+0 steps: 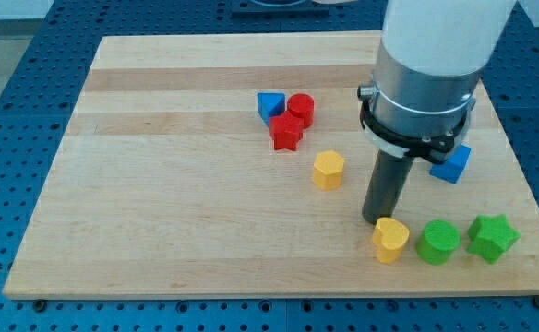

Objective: Push the yellow hexagon to the left of the yellow heart

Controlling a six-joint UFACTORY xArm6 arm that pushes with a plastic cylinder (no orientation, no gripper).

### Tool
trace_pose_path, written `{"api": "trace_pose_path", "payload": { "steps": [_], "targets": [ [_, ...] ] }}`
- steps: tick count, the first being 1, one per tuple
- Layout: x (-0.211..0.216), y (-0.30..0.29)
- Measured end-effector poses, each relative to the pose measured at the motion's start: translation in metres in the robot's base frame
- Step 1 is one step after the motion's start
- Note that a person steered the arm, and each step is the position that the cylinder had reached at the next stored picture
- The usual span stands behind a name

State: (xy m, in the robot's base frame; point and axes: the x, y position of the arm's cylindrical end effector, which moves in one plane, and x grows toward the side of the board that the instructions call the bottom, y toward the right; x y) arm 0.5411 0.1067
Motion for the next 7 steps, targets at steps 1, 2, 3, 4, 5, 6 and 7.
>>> {"api": "trace_pose_path", "payload": {
  "steps": [1,2,3,4,5,6,7],
  "targets": [
    [0.001,-0.001],
    [-0.01,-0.003],
    [-0.015,-0.028],
    [-0.015,-0.072],
    [-0.026,-0.117],
    [-0.06,-0.128],
    [-0.089,-0.116]
  ]
}}
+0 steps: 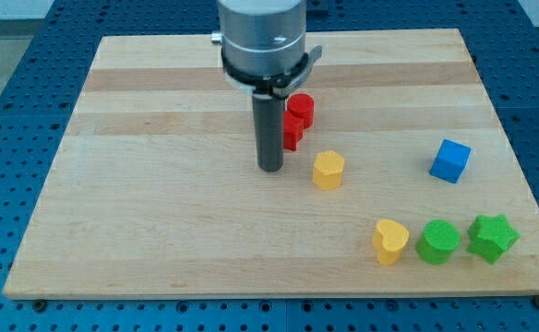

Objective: Push the yellow hexagon to the left of the yellow heart

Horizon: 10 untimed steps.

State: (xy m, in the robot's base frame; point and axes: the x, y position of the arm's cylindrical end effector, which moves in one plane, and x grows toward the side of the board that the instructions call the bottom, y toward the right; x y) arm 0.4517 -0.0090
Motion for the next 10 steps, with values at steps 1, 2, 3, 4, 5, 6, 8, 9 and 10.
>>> {"api": "trace_pose_path", "payload": {
  "steps": [1,2,3,4,5,6,8,9,10],
  "targets": [
    [-0.022,0.034],
    [-0.022,0.063],
    [-0.014,0.066],
    [0.007,0.065],
    [0.026,0.064],
    [0.049,0.064],
    [0.072,0.061],
    [0.076,0.061],
    [0.08,0.061]
  ]
}}
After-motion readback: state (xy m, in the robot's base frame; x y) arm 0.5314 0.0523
